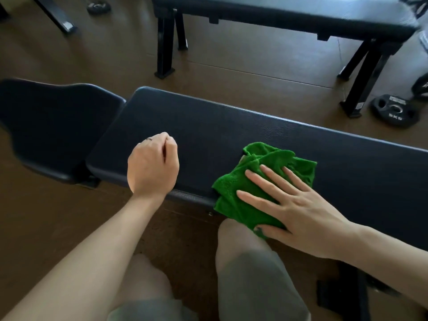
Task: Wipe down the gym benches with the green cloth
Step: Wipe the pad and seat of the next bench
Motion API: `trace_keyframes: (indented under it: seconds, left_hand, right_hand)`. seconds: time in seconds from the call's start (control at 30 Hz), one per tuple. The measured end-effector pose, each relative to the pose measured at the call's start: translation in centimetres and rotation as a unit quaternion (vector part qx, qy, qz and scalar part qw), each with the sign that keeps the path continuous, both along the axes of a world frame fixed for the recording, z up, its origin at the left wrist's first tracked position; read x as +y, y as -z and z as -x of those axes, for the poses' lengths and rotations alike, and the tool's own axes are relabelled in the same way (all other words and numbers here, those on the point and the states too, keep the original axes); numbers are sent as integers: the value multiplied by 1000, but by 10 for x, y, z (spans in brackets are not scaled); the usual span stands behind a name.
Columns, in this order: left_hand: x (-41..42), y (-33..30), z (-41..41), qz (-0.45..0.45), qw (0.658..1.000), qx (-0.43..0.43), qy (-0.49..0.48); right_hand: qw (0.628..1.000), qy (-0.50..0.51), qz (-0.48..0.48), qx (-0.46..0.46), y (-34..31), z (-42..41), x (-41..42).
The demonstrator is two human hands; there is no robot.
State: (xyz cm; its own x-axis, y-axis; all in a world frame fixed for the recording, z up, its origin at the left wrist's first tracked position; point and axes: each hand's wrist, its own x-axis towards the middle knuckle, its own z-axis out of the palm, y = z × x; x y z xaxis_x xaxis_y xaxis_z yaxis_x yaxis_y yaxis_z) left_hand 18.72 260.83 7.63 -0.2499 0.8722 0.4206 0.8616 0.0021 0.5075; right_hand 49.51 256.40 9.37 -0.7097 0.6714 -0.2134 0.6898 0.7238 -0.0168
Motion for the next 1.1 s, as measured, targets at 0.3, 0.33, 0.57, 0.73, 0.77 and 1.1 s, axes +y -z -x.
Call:
trace_keyframes:
  seconds: [0.3,0.33,0.57,0.73,0.77,1.1]
  left_hand:
    - [1,1,3,1,1000,6,-20]
    - [1,0,3,-2,1000,7,-20]
    - [0,-1,1,-1,1000,10,-27]
    - [2,-3,0,3,999,27,-31]
    - [2,-3,0,5,999,31,-32]
    - [3,-2,0,21,998,38,-49]
  right_hand:
    - [997,56,26,50,-4,121,83]
    - [997,52,26,41,-4,122,85]
    - [998,-5,34,50,-1,66,27]
    - [995,22,34,87,2,110,99]
    - [995,41,27,91,5,124,119]
    - [980,181,-24,80,4,93,172]
